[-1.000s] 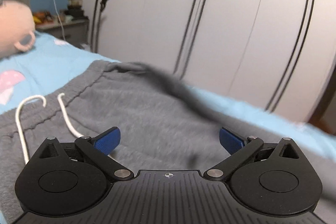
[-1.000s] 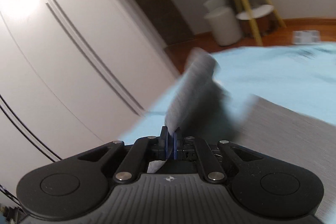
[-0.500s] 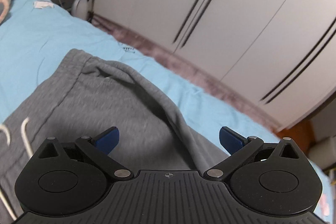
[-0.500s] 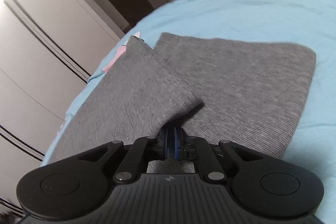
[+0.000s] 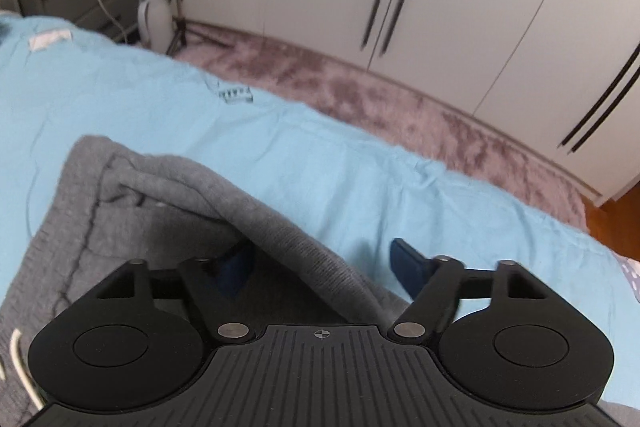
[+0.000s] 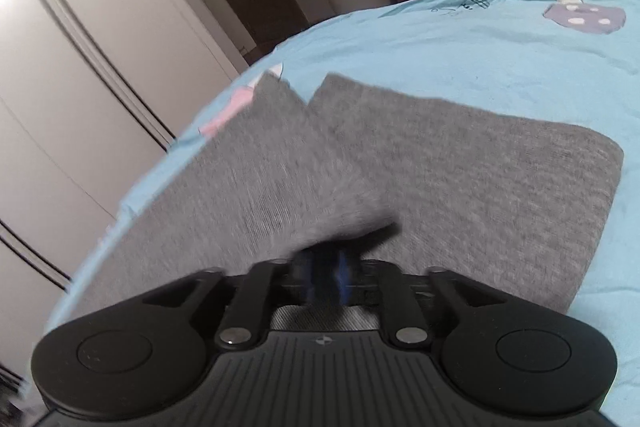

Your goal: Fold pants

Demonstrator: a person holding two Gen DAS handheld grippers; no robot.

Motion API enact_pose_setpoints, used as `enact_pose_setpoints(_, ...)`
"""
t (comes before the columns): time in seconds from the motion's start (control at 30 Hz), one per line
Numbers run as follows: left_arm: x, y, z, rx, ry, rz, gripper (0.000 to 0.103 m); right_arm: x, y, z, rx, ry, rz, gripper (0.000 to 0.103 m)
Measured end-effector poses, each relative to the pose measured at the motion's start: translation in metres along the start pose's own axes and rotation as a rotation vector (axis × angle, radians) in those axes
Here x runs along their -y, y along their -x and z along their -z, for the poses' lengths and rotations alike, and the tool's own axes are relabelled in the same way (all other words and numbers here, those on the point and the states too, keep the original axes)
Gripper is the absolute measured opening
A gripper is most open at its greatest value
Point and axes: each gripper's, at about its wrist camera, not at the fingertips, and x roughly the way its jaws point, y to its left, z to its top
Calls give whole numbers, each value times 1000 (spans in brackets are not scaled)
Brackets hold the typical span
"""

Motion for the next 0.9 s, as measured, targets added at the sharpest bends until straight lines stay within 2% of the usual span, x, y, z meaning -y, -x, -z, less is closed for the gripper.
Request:
enact_pose_setpoints(0.03, 0, -4, 0, -12, -7, -6, 68, 3, 3, -4, 14, -30, -19, 74)
enact_pose_setpoints(0.07, 1, -7, 0, -18, -9, -13, 61, 4, 6, -8, 20, -41, -31, 81)
enact_pose_setpoints(0.1, 1, -8, 0, -13, -12, -13, 60, 4, 9, -10, 26, -44, -10, 85)
enact_pose_setpoints(0.17, 0, -8, 3, 5, -12, -2, 57, 7, 13, -13, 45, -57, -2, 85)
enact_pose_setpoints(0.3, -6, -8, 5, 8, -17, 12, 44, 10, 5, -12, -33, -161, -112, 85)
enact_pose_setpoints(0.4, -14, -10, 3, 2, 0, 40, 44, 5, 8, -13, -25, -167, -115, 85)
enact_pose_setpoints(0.5, -13, -11, 0, -2, -18, 30, 46, 6, 14, -16, -6, -159, -121, 85)
enact_pose_setpoints(0.6, -8, -11, 0, -3, -38, 13, 46, 4, 1, -13, -44, -134, -84, 85)
enact_pose_setpoints(0.67, -6, -11, 1, -1, -48, 13, 46, 2, -7, -10, -59, -130, -72, 80)
enact_pose_setpoints(0.7, -6, -10, 1, 0, -57, 11, 42, 0, -9, -9, -59, -125, -71, 72)
enact_pose_setpoints(0.73, -5, -10, 1, 6, -63, 8, 40, -2, -12, -9, -65, -115, -66, 52)
enact_pose_setpoints(0.77, -6, -11, 1, 5, -70, 7, 33, -4, -14, -9, -73, -111, -61, 38)
enact_pose_setpoints(0.8, -8, -12, 1, -1, -67, 5, 26, -5, -16, -9, -81, -111, -64, 16)
enact_pose_setpoints(0.83, -10, -12, 1, -4, -56, 8, 24, -4, -18, -9, -87, -115, -64, 9)
enact_pose_setpoints(0.9, -17, -11, 0, -6, -30, 23, 18, -1, -18, -6, -80, -127, -67, 10)
